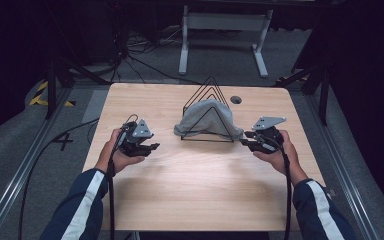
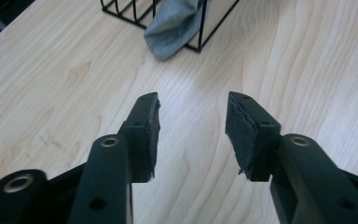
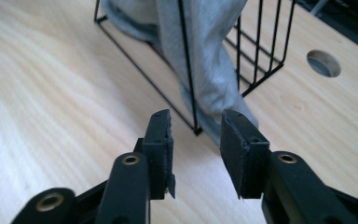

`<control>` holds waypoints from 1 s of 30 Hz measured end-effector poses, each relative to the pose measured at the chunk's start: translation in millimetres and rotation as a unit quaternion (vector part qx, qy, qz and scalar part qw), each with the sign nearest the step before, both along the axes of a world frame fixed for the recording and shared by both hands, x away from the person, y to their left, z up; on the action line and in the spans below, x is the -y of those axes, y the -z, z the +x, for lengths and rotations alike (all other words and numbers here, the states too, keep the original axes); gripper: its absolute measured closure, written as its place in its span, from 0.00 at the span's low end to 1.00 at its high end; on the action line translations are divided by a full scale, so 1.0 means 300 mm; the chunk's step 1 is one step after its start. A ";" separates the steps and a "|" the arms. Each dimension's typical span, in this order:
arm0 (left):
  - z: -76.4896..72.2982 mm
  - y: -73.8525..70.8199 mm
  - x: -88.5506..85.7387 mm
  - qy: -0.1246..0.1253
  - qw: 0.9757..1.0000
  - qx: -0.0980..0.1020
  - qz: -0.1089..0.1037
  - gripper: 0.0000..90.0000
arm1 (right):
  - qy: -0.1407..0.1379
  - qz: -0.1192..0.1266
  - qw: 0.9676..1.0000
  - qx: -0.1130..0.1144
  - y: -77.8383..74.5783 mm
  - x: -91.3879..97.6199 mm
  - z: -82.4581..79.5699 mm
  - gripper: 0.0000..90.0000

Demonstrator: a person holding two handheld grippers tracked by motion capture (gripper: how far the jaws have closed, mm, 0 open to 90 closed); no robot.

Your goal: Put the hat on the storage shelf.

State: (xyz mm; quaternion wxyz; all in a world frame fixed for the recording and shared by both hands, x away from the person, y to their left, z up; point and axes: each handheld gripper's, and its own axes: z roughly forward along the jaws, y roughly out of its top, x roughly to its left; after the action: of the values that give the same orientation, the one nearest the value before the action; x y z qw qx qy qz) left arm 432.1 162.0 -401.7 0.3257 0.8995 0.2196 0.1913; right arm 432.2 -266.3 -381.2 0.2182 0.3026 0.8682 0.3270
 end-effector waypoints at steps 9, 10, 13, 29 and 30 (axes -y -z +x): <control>-0.057 0.030 -0.056 -0.010 0.999 -0.016 0.026 0.44 | 0.001 -0.005 1.000 -0.006 0.024 0.056 -0.059 0.63; -0.065 0.034 -0.063 -0.011 0.999 -0.017 0.029 0.44 | 0.001 -0.005 1.000 -0.006 0.024 0.056 -0.059 0.63; -0.082 0.041 -0.078 -0.012 0.999 -0.018 0.044 0.41 | 0.000 -0.006 1.000 -0.007 0.038 0.072 -0.077 0.58; -0.189 0.134 -0.178 -0.017 0.999 -0.044 0.024 0.30 | 0.022 -0.002 1.000 -0.019 0.160 0.194 -0.212 0.37; -0.194 0.141 -0.184 -0.017 0.999 -0.044 0.015 0.30 | 0.025 -0.001 0.999 -0.022 0.171 0.204 -0.221 0.37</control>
State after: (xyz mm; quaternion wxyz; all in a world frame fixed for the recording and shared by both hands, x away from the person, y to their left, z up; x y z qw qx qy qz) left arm 373.8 217.4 -443.9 0.2990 0.9080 0.2456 0.1605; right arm 365.9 -327.4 -432.5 0.2075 0.3313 0.8652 0.3139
